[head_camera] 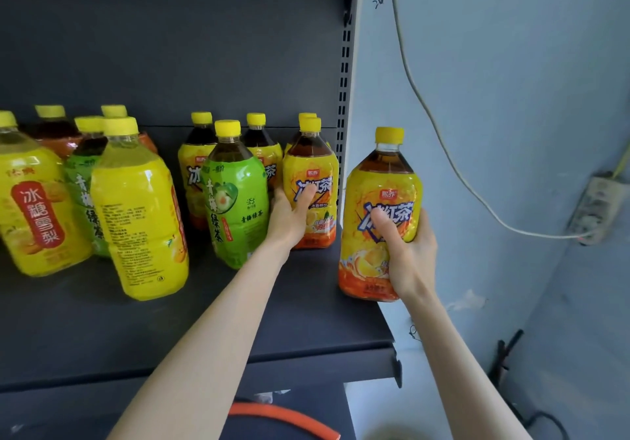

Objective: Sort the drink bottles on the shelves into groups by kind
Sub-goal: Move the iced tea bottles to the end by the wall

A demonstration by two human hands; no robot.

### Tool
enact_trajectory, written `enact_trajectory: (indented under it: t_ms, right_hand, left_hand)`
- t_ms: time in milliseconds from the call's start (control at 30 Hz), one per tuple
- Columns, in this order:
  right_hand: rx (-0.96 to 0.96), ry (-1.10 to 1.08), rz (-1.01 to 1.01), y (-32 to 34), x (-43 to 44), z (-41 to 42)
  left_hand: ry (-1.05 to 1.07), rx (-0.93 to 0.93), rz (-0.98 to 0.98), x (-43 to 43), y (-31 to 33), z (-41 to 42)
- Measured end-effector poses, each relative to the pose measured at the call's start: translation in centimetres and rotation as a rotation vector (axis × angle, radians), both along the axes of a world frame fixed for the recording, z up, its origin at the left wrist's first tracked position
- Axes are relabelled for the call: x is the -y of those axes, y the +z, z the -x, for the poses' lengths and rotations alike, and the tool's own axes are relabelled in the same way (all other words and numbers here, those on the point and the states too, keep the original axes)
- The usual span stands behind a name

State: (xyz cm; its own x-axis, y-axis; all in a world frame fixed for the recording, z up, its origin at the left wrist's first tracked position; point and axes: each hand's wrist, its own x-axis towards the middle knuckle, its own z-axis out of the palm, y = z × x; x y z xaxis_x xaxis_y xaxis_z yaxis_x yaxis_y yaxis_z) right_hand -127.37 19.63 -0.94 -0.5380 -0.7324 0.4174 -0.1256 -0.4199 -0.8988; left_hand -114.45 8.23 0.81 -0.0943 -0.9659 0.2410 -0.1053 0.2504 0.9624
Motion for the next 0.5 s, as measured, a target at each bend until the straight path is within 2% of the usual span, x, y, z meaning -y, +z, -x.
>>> enact_trajectory:
  t_ms: [233, 367, 500]
  right_hand:
    - [-0.05, 0.111, 0.017, 0.1, 0.5, -1.0]
    - [-0.06, 0.174, -0.087, 0.0, 1.7, -2.7]
    - [-0.23, 0.166, -0.158, -0.2, 3.3, -3.8]
  left_hand:
    - [-0.108, 0.007, -0.072, -1.4, 0.0, -1.4]
    - [-0.187, -0.073, -0.105, -2.2, -0.6, -2.7]
    - [-0.213, -0.134, -0.137, -2.9, -1.0, -3.0]
